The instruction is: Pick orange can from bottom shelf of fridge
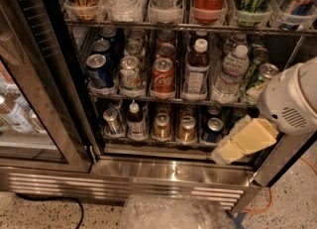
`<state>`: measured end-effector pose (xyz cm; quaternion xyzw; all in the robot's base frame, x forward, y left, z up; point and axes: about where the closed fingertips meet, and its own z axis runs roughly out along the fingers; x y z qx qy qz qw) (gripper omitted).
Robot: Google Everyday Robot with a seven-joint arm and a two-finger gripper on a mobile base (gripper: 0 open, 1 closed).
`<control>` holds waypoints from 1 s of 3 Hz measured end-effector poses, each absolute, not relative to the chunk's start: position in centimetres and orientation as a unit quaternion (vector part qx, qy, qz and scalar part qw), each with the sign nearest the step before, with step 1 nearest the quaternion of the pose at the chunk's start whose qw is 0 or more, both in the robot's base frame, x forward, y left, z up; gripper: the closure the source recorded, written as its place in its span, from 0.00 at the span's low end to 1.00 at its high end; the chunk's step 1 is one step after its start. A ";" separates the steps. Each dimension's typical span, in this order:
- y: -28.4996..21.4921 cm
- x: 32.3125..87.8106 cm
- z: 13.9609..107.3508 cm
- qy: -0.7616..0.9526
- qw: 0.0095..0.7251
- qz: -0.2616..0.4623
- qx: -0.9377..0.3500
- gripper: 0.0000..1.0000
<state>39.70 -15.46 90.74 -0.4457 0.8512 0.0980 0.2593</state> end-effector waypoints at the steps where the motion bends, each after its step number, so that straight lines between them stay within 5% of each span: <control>1: -15.4 39.7 90.7 0.851 0.259 0.098 -0.446 0.00; 3: -12.6 39.5 86.1 0.876 0.271 0.139 -0.375 0.00</control>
Offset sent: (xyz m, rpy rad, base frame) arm 0.0080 0.0108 -0.0364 0.0821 0.0323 -0.0794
